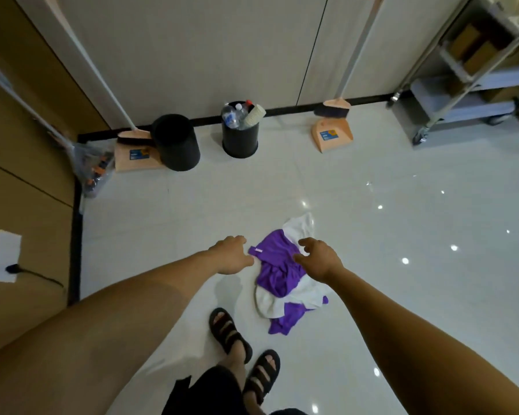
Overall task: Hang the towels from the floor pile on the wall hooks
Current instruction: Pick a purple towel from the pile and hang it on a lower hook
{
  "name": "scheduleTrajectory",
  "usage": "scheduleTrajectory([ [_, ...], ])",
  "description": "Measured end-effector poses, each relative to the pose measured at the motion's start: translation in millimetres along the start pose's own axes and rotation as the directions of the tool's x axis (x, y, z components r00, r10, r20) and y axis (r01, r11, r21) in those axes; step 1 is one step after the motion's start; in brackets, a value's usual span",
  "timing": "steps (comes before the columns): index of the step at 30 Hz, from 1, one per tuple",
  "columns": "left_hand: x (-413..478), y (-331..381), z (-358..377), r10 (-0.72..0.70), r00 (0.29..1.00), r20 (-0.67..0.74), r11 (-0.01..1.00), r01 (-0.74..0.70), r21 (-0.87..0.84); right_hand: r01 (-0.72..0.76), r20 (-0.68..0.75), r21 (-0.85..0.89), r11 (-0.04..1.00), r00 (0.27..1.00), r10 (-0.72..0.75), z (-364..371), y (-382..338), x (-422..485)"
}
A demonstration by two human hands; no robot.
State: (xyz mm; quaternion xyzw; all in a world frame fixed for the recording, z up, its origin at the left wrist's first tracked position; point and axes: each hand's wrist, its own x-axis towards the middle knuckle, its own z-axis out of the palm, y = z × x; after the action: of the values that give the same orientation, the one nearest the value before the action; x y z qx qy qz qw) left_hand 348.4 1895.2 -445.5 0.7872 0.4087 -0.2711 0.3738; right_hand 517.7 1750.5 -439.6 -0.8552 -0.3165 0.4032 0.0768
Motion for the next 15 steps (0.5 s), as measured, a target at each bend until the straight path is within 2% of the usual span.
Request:
scheduleTrajectory([
  [8, 107.6, -26.6, 81.8, -0.137, 0.986, 0.097, 0.987, 0.145, -0.076, -0.168, 0.108, 0.070, 0.983, 0.981, 0.160, 62.0, 78.6, 93.7],
  [12, 170.8, -41.3, 154.9, -0.191, 0.968, 0.162, 0.969, 0.213, -0.129, -0.264, 0.167, 0.098, 0.959, 0.955, 0.246, 121.9, 135.1, 161.7],
  [15, 226.2, -53.7, 211.8, -0.242, 0.958, 0.152, 0.952, 0.265, -0.155, -0.289, 0.207, 0.041, 0.957, 0.939, 0.274, 177.8, 182.2, 216.6],
])
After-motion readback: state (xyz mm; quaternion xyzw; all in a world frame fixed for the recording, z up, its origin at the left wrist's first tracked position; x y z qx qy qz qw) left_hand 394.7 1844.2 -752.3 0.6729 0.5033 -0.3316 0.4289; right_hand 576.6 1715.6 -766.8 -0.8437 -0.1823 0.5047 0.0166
